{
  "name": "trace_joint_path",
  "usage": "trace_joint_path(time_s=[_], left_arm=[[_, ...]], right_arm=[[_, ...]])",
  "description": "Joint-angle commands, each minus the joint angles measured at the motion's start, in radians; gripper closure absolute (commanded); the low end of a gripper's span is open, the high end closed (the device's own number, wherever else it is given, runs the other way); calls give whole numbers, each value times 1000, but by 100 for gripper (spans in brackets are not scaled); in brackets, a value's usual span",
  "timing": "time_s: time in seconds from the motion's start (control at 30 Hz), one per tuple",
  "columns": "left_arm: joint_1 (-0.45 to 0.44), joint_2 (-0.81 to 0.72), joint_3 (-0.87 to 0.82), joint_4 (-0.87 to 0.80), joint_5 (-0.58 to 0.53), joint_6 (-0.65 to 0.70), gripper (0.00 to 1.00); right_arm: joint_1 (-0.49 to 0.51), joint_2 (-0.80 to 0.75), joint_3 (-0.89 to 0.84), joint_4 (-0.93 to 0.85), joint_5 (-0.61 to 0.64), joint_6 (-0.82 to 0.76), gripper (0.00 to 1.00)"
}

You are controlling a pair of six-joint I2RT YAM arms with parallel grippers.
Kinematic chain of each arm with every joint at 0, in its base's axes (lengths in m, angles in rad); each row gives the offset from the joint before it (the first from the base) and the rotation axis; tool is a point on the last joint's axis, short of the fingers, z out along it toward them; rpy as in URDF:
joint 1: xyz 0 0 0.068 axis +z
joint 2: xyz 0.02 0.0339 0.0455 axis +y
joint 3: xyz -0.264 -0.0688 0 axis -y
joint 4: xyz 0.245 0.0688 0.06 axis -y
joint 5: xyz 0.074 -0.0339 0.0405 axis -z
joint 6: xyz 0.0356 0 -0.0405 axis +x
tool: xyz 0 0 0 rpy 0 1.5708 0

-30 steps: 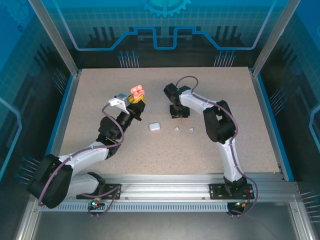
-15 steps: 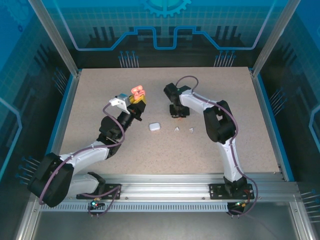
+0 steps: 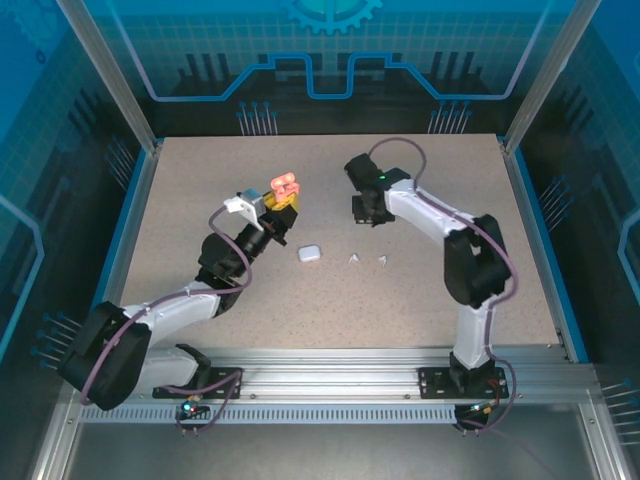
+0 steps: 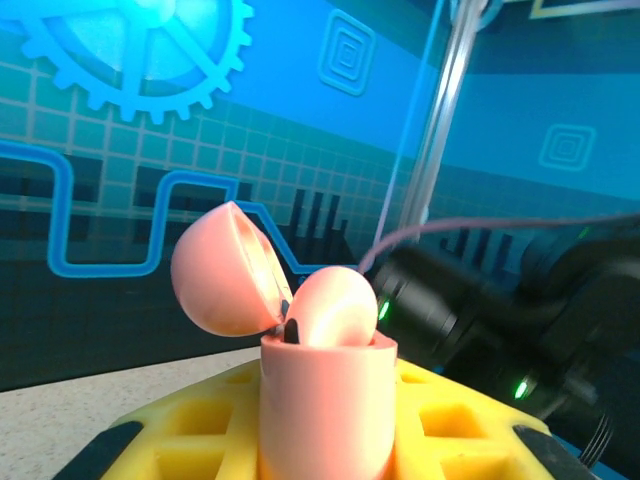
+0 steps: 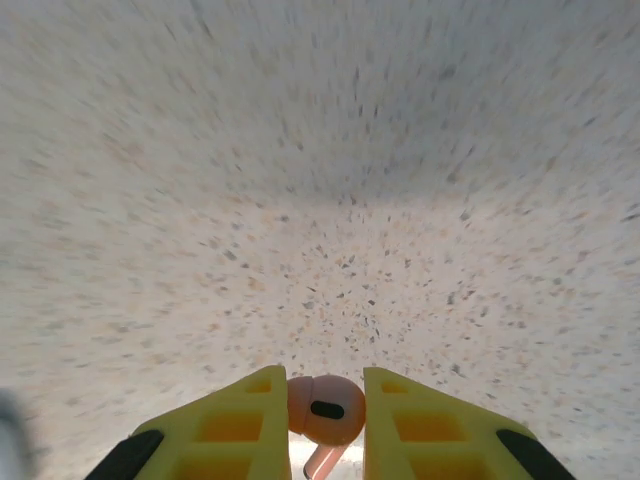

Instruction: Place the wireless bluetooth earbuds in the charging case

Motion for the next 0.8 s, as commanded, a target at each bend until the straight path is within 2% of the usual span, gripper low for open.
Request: trace_joint_path(time_s=[0.0,0.23,0.4,0.77], left_arm=[[-5,22,6,83,100,3,100],[-27,37,67,50,215,33,100],[-64,75,152,45,297,72,100],[-133,169,277,85,279,128,100]], right_arm=[[-4,-152,-26,78,-10,-47,81],[11,-434,-67,190,-72,-148,80],[59,-603,-132,317,-138,-217,80],[165,-774,-213,489,-257,-330,80]])
